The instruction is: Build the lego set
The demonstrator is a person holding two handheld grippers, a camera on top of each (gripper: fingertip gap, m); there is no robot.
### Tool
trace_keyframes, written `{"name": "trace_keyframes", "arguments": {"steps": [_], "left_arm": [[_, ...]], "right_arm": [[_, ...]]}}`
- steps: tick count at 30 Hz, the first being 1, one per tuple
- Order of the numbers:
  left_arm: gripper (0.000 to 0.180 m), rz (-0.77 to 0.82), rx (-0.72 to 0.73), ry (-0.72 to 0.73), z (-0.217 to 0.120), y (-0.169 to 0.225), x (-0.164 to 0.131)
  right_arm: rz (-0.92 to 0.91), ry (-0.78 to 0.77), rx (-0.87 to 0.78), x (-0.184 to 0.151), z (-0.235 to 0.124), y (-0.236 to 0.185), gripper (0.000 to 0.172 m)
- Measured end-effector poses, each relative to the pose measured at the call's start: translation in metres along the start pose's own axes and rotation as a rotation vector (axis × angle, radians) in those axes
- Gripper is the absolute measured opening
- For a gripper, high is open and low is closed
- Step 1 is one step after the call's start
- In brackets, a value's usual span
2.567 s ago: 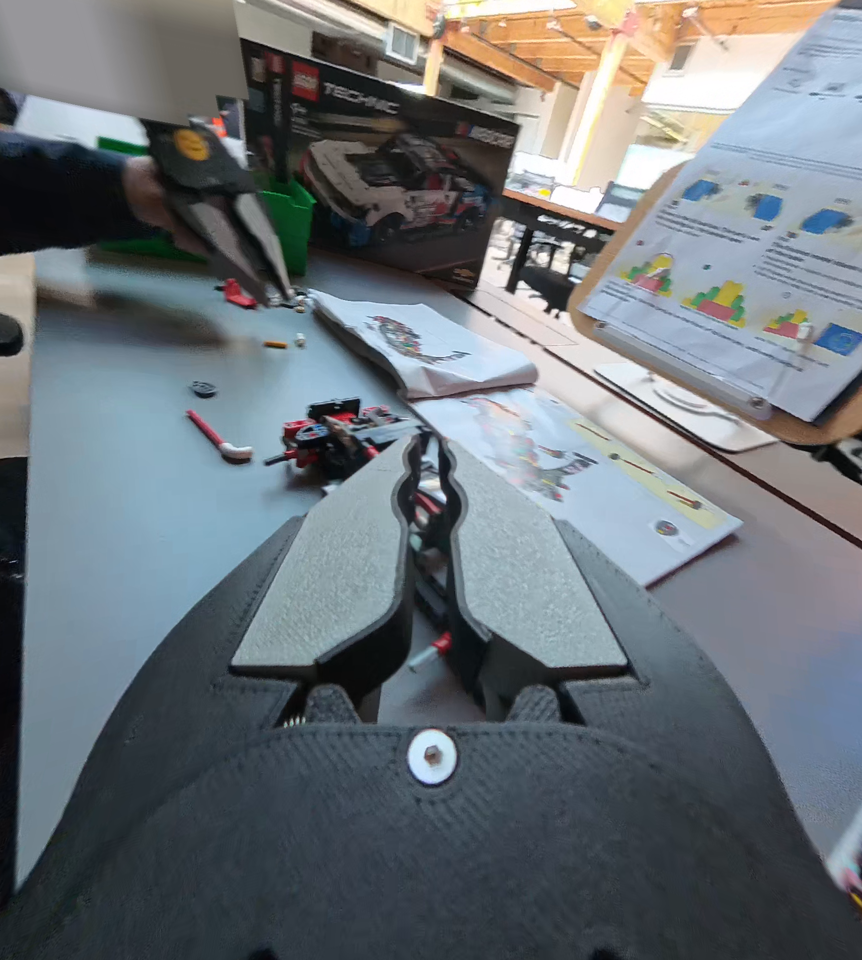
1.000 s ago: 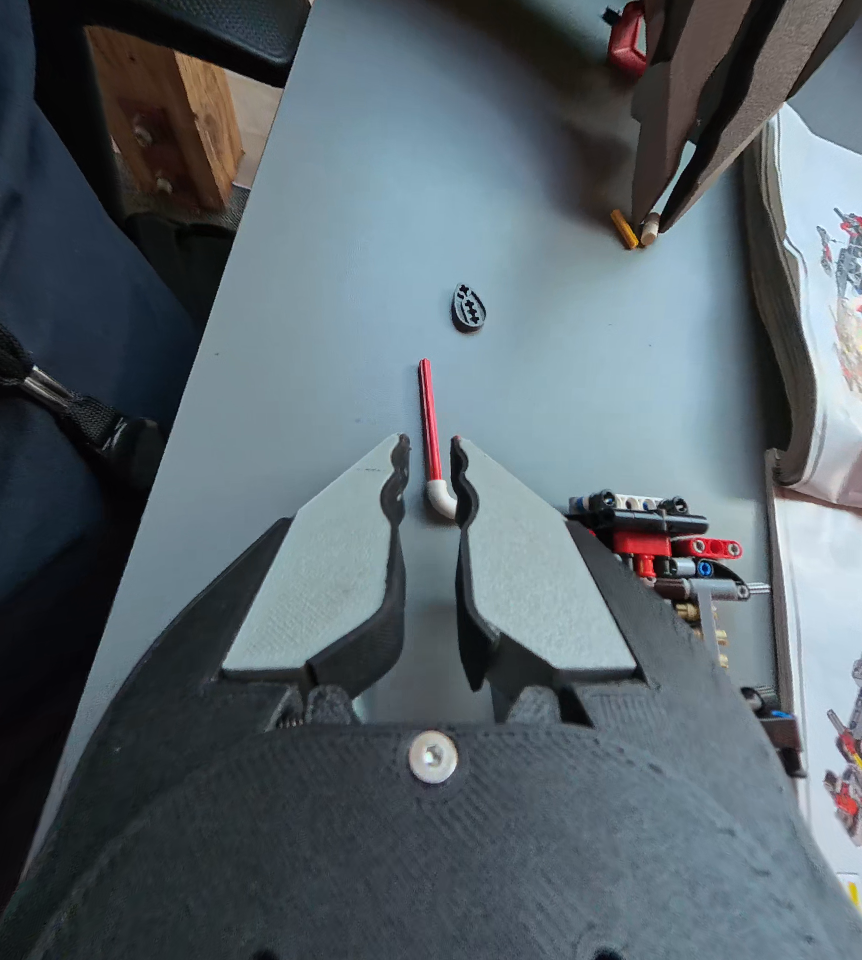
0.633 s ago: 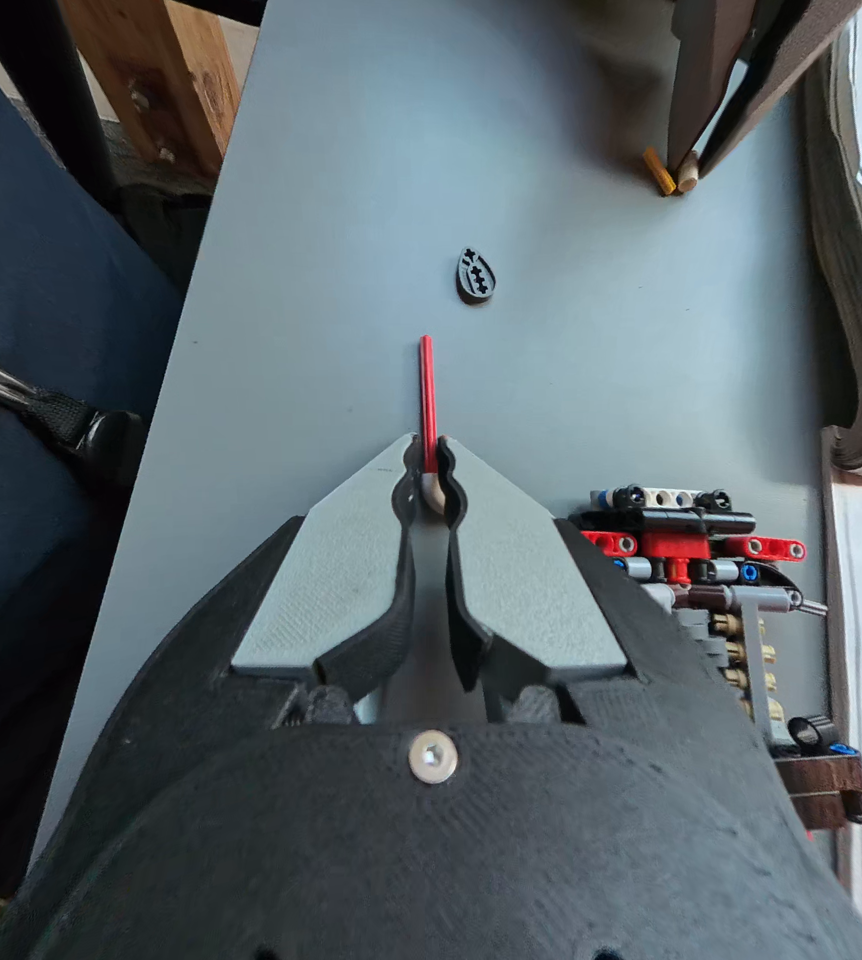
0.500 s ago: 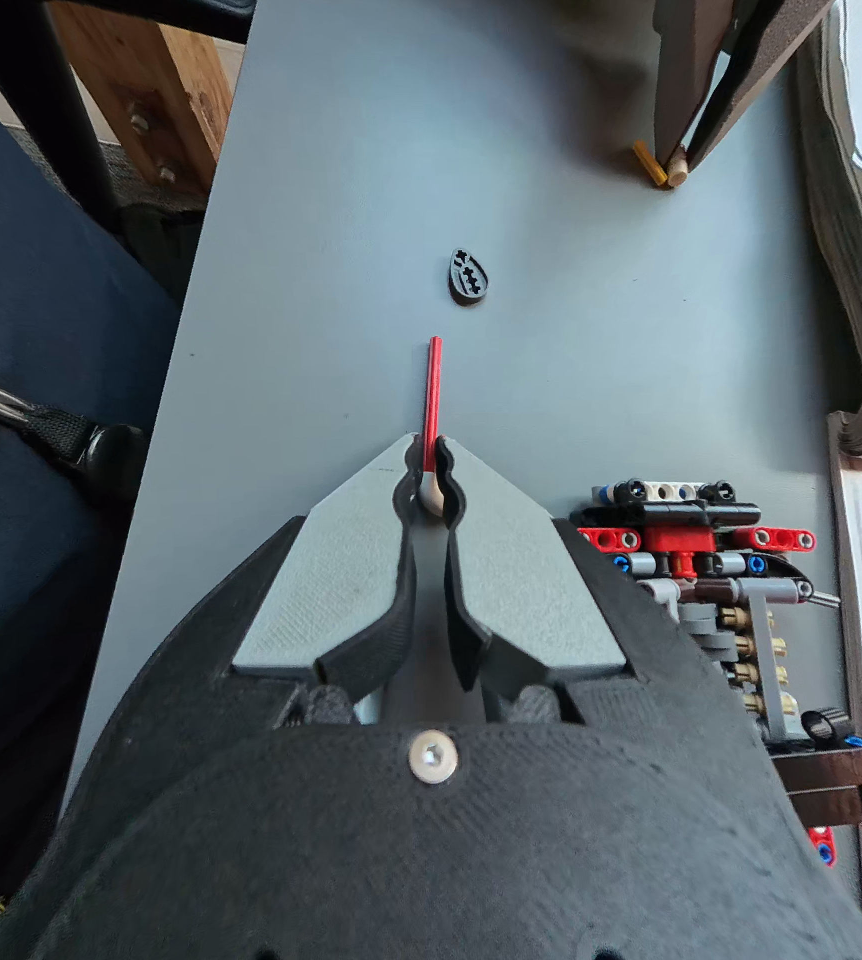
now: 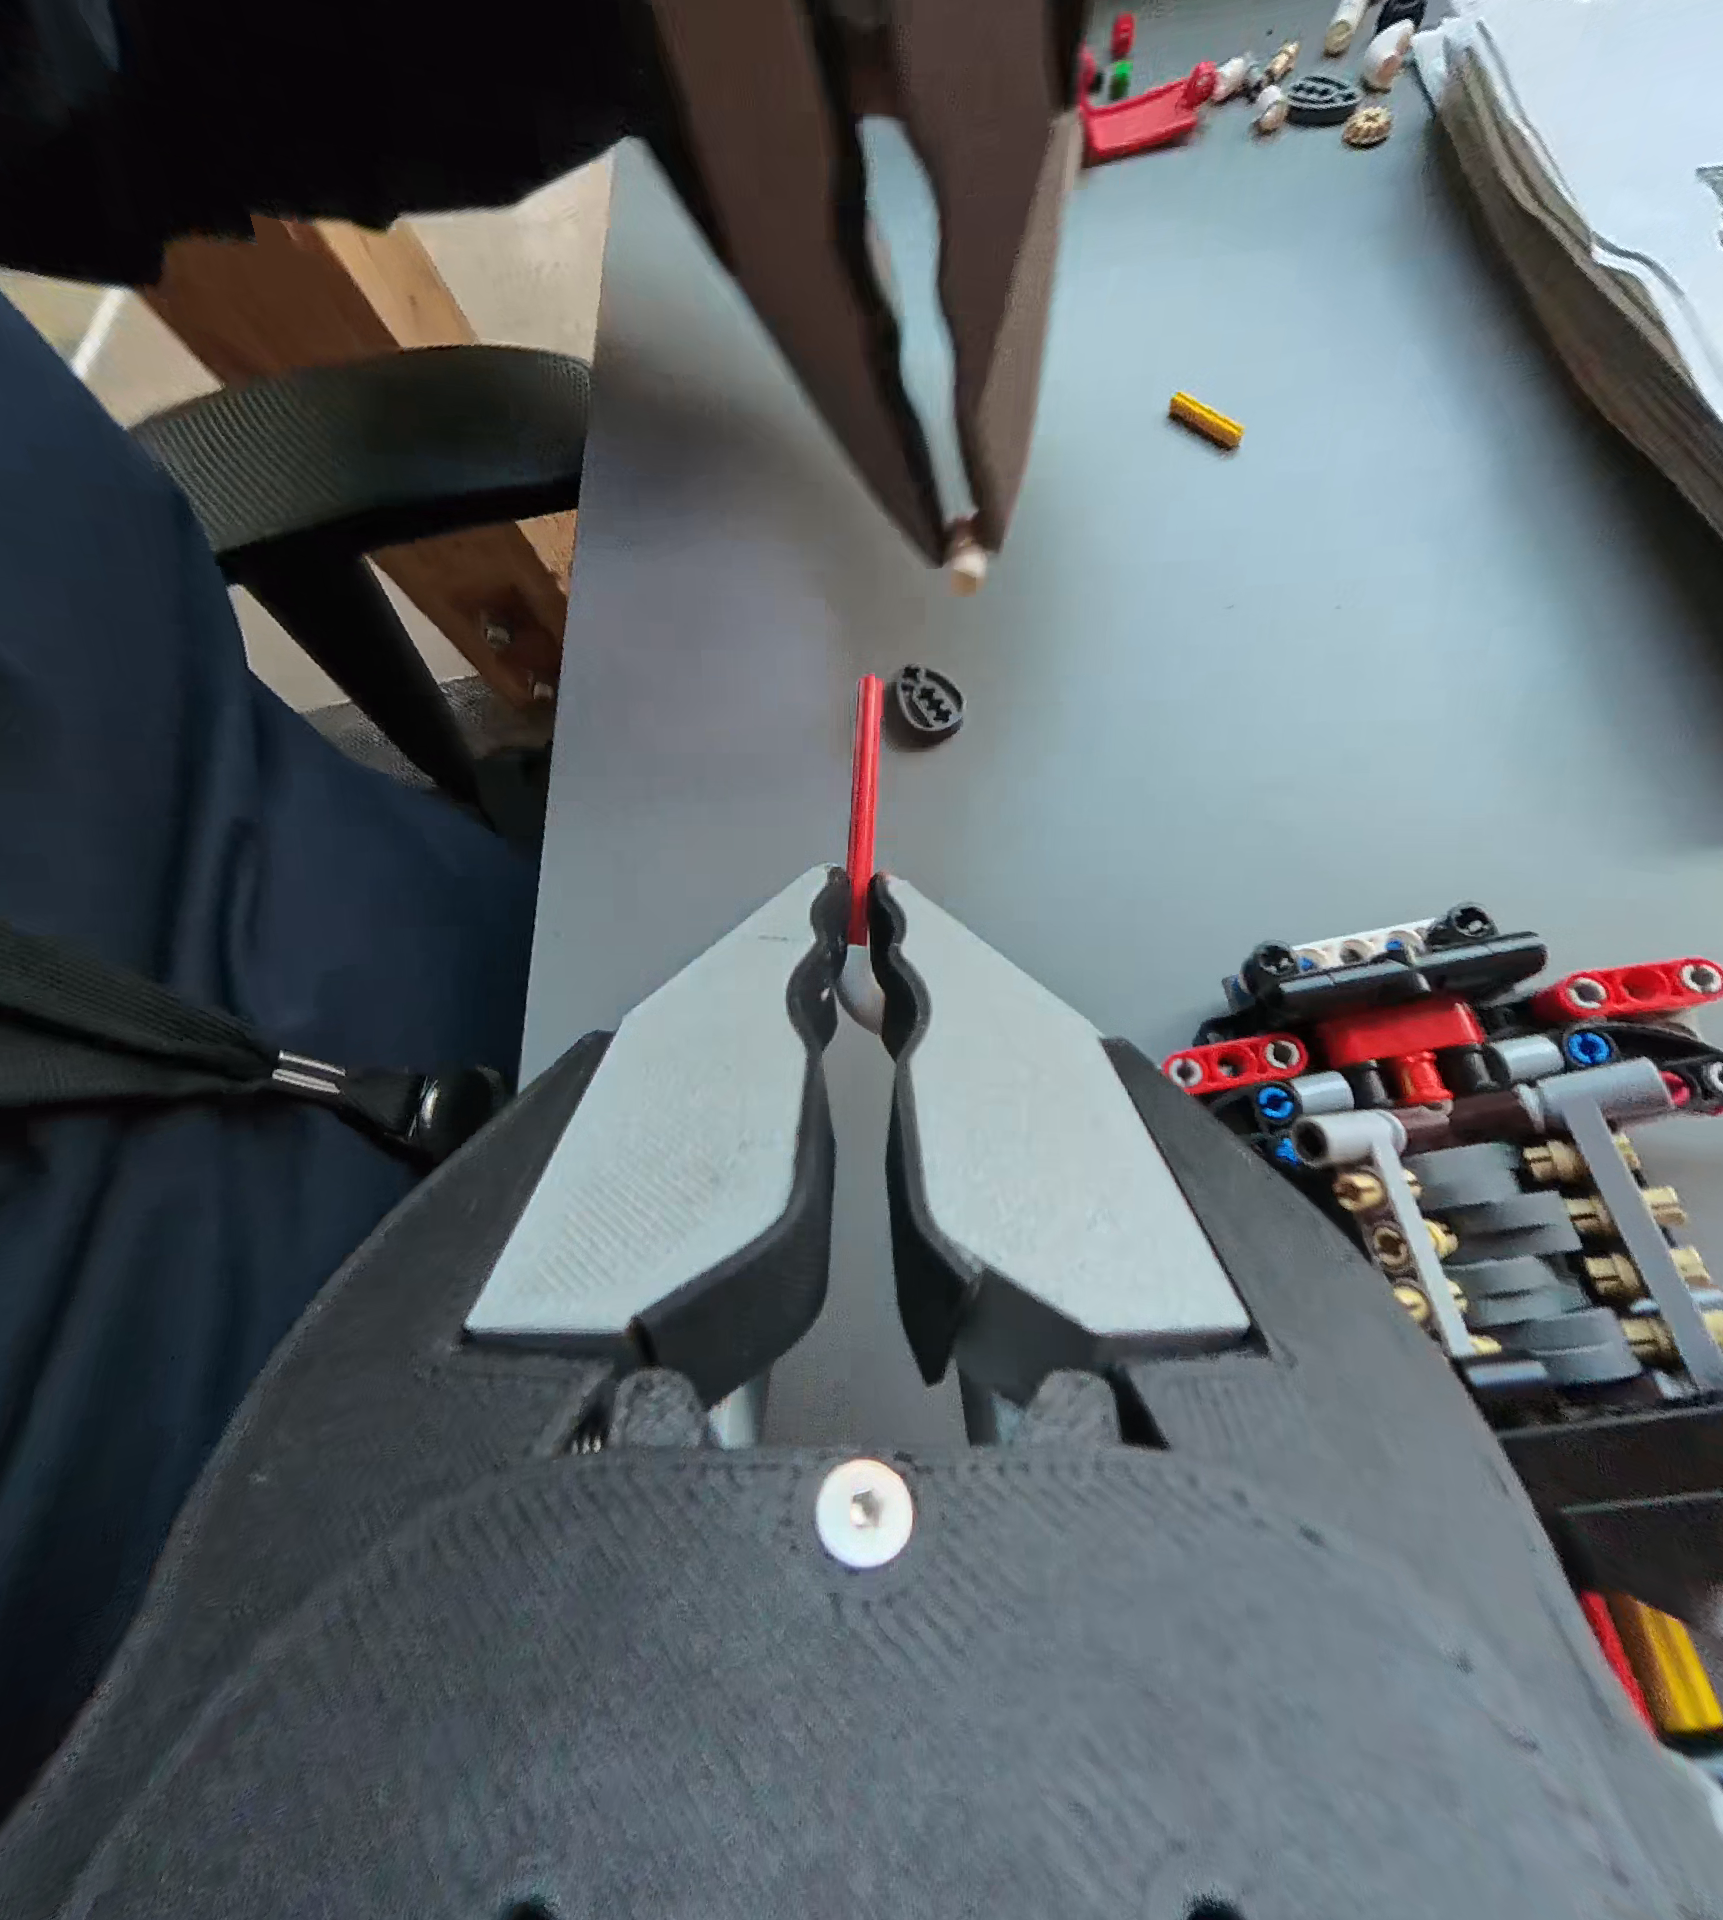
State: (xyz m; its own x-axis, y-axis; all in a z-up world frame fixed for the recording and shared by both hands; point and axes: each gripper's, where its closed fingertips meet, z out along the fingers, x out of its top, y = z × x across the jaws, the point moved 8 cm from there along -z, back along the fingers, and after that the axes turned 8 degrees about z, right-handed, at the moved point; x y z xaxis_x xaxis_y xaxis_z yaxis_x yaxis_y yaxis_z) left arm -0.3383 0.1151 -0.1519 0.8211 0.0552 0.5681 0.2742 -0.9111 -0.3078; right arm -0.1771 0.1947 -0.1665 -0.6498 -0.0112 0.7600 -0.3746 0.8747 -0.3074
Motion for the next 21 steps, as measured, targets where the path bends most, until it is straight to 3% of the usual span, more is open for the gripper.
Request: {"name": "trace_keyframes", "arguments": {"steps": [8,21], "left_arm": [[0.005,0.039,-0.012,0.022,0.033,0.018,0.016],[0.005,-0.005,-0.051,0.004,0.048,0.02,0.023]], "right_arm": [[0.09,-0.071,0.01,-0.014,0.007,0.004,0.001],[0.115,-0.103,0.016,-0.02,0.013,0.006,0.001]]}}
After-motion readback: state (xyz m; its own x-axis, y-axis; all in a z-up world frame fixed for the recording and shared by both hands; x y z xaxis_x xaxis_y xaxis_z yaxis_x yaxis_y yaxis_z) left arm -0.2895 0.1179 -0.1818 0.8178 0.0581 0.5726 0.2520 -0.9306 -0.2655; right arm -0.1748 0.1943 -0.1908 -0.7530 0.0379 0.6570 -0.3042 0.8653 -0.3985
